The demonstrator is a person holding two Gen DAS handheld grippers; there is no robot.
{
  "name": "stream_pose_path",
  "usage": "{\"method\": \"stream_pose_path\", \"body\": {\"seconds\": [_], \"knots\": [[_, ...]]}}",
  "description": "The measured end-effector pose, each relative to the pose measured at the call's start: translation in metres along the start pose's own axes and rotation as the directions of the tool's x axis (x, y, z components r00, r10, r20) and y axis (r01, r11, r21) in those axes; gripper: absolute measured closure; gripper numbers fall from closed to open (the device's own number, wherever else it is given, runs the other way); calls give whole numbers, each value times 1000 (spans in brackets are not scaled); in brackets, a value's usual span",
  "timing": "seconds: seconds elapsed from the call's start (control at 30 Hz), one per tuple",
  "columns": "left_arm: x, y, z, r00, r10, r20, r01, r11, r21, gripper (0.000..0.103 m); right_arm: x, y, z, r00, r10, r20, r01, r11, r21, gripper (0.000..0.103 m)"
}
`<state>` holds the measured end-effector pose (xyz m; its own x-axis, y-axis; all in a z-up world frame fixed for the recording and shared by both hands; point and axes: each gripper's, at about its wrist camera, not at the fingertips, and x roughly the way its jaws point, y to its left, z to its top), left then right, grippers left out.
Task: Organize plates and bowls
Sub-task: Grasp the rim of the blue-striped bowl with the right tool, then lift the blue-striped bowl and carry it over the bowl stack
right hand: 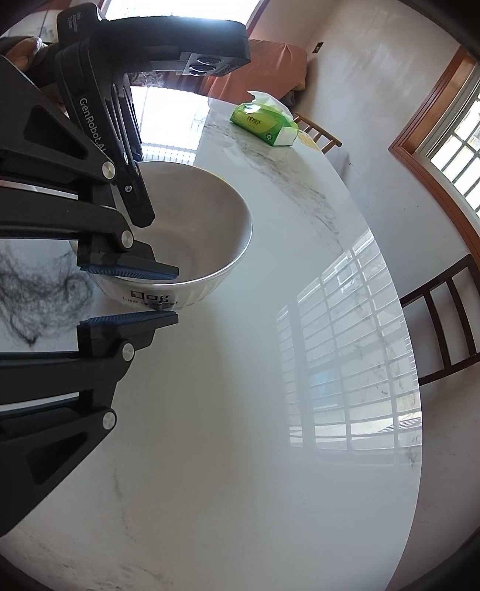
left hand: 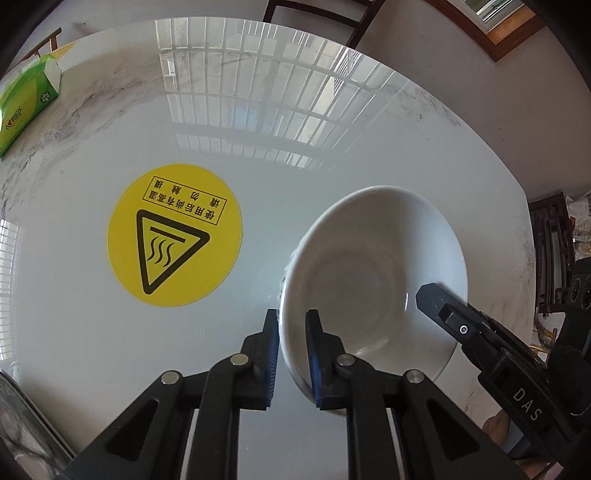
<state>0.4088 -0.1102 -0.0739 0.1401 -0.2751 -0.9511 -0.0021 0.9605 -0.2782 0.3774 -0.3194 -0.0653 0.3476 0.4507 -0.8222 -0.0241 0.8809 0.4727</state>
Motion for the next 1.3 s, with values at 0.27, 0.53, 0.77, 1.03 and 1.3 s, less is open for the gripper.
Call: {"method": "stream_pose_path", "body": {"seconds": [0.27,0.53,0.77,1.03,1.3], "knots": [[-32,-5,-30,999,6,39,-7,1000,21,89,-20,1,-16,999,34,5,-34,999,20,89],[-72,-3,-75,998,13,63,-16,999,50,89,-56,19,-48,998,66,24,-66,998,5,89],[-106,8,-113,996,16,93,-20,999,42,89,-80,46,-80,995,96,26,-95,995,-26,89],[-142,26,-152,986,45,159,-53,997,49,89,-102,80,-111,992,125,32,-122,989,-81,89],[-170,50,-203,970,64,236,-77,996,46,89,-110,112,-144,988,154,30,-149,980,-133,89]]}}
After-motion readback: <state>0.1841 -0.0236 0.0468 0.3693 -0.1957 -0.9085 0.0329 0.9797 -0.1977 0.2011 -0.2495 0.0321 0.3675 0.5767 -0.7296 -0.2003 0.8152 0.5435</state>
